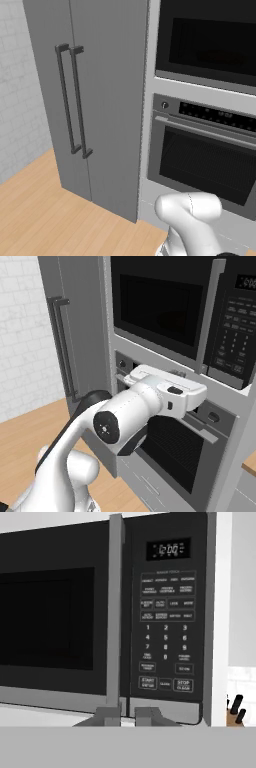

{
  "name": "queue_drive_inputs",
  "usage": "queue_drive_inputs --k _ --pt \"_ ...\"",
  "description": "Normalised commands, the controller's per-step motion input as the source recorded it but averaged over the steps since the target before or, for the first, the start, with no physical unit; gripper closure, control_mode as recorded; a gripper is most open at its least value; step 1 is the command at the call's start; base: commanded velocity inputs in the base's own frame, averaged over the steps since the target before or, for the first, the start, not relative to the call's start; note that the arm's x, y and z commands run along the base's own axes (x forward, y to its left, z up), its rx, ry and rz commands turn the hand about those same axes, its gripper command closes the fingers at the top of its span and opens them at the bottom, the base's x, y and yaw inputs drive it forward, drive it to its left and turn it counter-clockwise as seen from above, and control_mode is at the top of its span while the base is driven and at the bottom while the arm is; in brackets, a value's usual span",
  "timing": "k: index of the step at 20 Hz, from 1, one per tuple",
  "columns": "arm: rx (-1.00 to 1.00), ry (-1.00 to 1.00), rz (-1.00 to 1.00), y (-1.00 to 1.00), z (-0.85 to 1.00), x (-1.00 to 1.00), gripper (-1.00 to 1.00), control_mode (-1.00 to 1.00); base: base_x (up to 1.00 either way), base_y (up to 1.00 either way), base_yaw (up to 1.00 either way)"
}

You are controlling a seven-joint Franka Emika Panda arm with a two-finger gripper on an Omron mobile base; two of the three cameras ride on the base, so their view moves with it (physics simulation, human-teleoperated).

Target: Pick the bell pepper from the sink and place it in the bowl. Then pick the bowl and place it in the microwave. Then close the microwave door and press the start button.

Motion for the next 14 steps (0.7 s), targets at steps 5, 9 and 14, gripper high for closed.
queue_drive_inputs --k 5,9,14 --pt "0.00 0.00 0.00 -0.33 -0.07 0.18 1.00 -1.00 0.00 0.00 0.00" --pt "0.00 0.00 0.00 -0.24 -0.11 0.19 1.00 -1.00 0.00 0.00 0.00" --pt "0.00 0.00 0.00 -0.21 -0.02 0.27 1.00 -1.00 0.00 0.00 0.00"
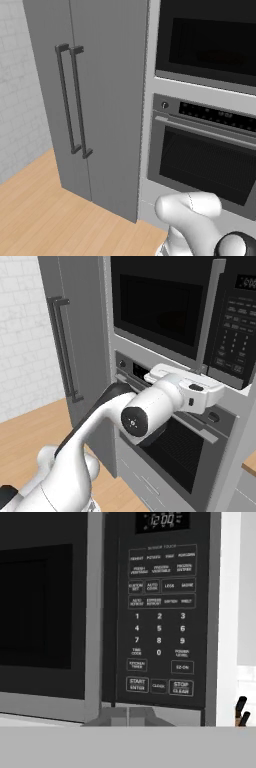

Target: Pick the bell pepper from the sink and place it in the bowl. Then pick the bowl and place it in the microwave. Then close the microwave door and press the start button.

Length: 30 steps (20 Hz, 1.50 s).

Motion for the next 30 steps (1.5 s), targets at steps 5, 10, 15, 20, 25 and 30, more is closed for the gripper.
queue_drive_inputs --k 5,10,15,20,25,30 --pt "0.00 0.00 0.00 -0.22 0.00 0.29 1.00 -1.00 0.00 0.00 0.00" --pt "0.00 0.00 0.00 -0.15 -0.07 0.26 1.00 -1.00 0.00 0.00 0.00" --pt "0.00 0.00 0.00 -0.12 -0.11 0.26 1.00 -1.00 0.00 0.00 0.00" --pt "0.00 0.00 0.00 -0.18 -0.06 0.23 1.00 -1.00 0.00 0.00 0.00" --pt "0.00 0.00 0.00 -0.18 -0.07 0.21 1.00 -1.00 0.00 0.00 0.00" --pt "0.00 0.00 0.00 -0.11 -0.01 0.23 1.00 -1.00 0.00 0.00 0.00"
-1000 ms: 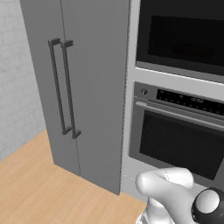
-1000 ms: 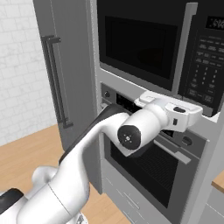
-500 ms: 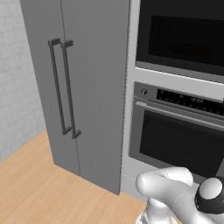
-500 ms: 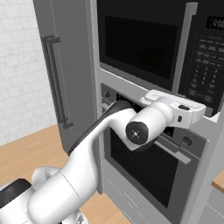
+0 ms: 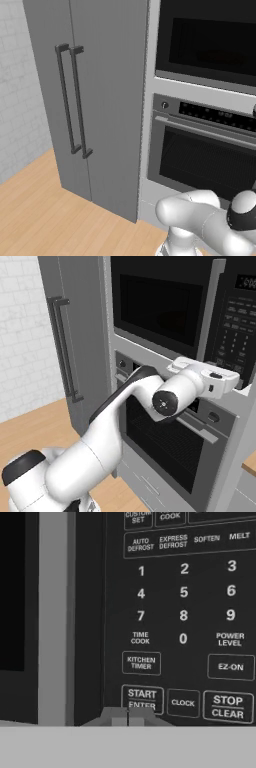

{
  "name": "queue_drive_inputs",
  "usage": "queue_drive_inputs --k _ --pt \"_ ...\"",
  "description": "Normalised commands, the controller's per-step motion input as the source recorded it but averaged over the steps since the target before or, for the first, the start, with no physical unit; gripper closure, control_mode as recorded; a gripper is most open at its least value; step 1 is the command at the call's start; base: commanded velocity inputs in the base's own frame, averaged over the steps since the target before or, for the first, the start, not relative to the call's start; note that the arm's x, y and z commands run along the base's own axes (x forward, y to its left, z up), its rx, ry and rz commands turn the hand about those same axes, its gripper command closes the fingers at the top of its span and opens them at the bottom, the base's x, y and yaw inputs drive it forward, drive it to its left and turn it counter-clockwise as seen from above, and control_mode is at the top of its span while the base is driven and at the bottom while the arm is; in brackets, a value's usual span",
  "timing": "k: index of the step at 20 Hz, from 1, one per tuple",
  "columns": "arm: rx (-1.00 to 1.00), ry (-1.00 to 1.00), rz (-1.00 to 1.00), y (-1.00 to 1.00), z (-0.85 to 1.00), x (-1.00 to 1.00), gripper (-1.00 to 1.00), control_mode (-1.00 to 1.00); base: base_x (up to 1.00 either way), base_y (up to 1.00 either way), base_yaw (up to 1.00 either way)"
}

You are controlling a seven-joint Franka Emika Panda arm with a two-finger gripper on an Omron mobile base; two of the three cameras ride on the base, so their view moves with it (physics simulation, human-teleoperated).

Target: Pick the bell pepper from the sink and place it in the bowl. Then pick the bowl and place it in the microwave. Then close the microwave door and press the start button.

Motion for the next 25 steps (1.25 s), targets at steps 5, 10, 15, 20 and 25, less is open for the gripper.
queue_drive_inputs --k 5,10,15,20,25 --pt "0.00 0.00 0.00 -0.12 0.00 0.22 1.00 -1.00 0.00 0.00 0.00" --pt "0.00 0.00 0.00 -0.17 0.00 0.14 1.00 -1.00 0.00 0.00 0.00" --pt "0.00 0.00 0.00 -0.24 -0.03 0.10 1.00 -1.00 0.00 0.00 0.00" --pt "0.00 0.01 0.02 -0.25 -0.08 0.39 1.00 -1.00 0.00 0.00 0.00" --pt "0.00 0.02 0.09 -0.32 -0.11 0.52 1.00 -1.00 0.00 0.00 0.00"
